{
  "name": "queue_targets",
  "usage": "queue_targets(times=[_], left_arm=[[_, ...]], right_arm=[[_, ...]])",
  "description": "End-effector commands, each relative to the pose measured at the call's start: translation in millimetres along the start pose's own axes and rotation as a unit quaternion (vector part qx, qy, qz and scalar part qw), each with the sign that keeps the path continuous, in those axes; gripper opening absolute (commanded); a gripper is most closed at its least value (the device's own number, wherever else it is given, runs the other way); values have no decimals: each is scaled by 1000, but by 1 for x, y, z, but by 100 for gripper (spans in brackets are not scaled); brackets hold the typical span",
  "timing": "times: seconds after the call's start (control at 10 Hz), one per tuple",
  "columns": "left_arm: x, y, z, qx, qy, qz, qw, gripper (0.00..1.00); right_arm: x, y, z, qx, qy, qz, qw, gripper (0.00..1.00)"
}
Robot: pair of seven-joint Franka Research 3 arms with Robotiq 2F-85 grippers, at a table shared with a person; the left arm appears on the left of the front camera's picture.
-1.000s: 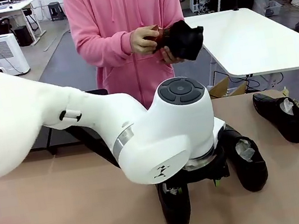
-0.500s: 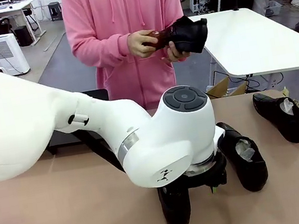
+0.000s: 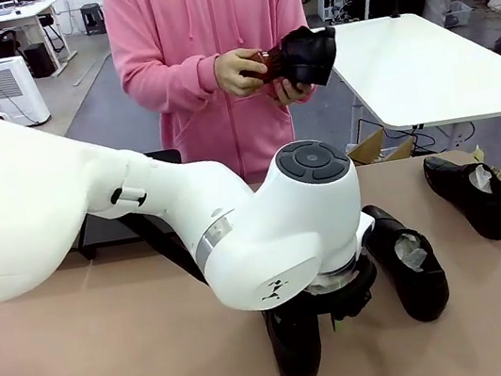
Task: Organize the shoes by placing them on the stand.
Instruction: Place the Shoe from the middle of the table onto the Shoes Stand.
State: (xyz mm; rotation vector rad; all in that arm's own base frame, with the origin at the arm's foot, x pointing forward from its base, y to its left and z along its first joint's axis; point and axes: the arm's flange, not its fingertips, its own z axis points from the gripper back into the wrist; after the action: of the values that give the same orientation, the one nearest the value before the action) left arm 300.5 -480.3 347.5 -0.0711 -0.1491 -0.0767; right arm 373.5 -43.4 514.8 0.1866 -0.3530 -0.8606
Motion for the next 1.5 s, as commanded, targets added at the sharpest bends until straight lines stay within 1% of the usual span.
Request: queue_targets(times=[0.0,0.3,0.4,0.5,0.6,0.7,0.8,0.9,1.0,1.1,1.2,1.3,1.4], left_arm=[[2,9,0,18,-9,-10,1000,0],[3,14,2,21,-9,-12,1000,0],[2,17,4,13,-2,-14,1000,0],[-5,23,20,-3,9,-25,1000,0],[-17,34,46,-28,6,-36,999,0],[-28,52,73,-42,-5,-38,998,0],[-38,80,99,-54,-9,-50,997,0],[-43,115,113,-44,-4,-46,998,0],[-43,151,125,-34,-24,-32,999,0],[-34,185,135,-25,-71,-14,997,0],[-19,213,142,-13,-106,1,994,0],[5,240,147,-10,-150,5,989,0],[31,261,147,-10,-174,12,985,0]], right_arm=[[1,-2,0,3,-1,7,1000,100],[1,-2,0,3,-1,7,1000,100],[1,-2,0,3,-1,7,1000,100],[1,-2,0,3,-1,7,1000,100],[1,-2,0,3,-1,7,1000,100],[1,-2,0,3,-1,7,1000,100],[1,-2,0,3,-1,7,1000,100],[1,-2,0,3,-1,7,1000,100],[1,-2,0,3,-1,7,1000,100],[1,-2,0,3,-1,7,1000,100],[1,-2,0,3,-1,7,1000,100],[1,-2,0,3,-1,7,1000,100],[1,-2,0,3,-1,7,1000,100]])
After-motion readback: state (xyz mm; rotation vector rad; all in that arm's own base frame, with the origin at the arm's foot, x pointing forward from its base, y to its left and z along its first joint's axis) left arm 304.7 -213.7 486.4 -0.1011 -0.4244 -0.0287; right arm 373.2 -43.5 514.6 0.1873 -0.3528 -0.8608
